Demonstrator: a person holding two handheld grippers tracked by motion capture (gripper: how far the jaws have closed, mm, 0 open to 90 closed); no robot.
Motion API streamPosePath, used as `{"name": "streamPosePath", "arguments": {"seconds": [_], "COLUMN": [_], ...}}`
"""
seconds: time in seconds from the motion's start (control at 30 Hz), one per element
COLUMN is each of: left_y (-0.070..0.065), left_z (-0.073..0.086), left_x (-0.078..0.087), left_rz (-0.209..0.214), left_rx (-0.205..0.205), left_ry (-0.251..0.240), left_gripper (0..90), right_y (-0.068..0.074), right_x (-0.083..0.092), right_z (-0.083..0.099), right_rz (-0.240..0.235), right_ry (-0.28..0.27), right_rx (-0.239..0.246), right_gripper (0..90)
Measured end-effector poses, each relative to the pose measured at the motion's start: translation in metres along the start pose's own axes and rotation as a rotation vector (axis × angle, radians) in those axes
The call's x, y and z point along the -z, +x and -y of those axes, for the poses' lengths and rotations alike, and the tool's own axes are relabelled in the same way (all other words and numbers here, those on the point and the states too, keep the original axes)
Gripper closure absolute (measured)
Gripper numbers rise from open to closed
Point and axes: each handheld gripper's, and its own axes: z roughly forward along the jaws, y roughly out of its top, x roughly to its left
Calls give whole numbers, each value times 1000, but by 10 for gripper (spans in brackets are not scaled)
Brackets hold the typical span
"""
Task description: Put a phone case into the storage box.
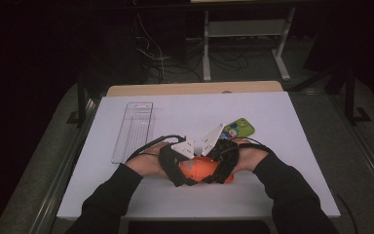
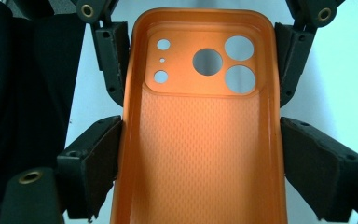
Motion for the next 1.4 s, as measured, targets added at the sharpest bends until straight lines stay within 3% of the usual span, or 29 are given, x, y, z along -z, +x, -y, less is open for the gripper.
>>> {"name": "streamPosePath", "arguments": {"seconds": [0.5,0.8,0.83,0.93,0.97,1.03,1.07,1.1,1.3,1.4], "left_y": [0,3,4,5,6,6,6,7,8,10], "left_z": [-1,0,1,3,4,5,6,7,11,13], "left_x": [-2,1,3,4,4,5,5,6,6,7], "left_rz": [28,15,11,1,-8,-24,-32,-41,-95,-114], "left_rx": [25,45,58,71,92,92,120,131,200,196], "left_ry": [-3,-1,-7,-18,-22,-21,-34,-40,-54,-53], "left_gripper": [156,157,157,157,156,156,157,157,157,156], "right_y": [1,-4,-6,-9,-11,-13,-15,-14,-20,-21], "right_x": [-2,7,11,16,20,25,28,30,42,45], "right_z": [3,7,9,12,15,19,21,23,36,41], "right_rz": [-16,-12,16,41,53,74,84,88,150,172], "right_ry": [6,-36,-43,-55,-70,-89,-93,-85,-135,-145], "right_rx": [-15,-66,-83,-111,-123,-140,-149,-188,-237,-258], "right_gripper": [137,46,34,27,27,27,27,27,28,28]}}
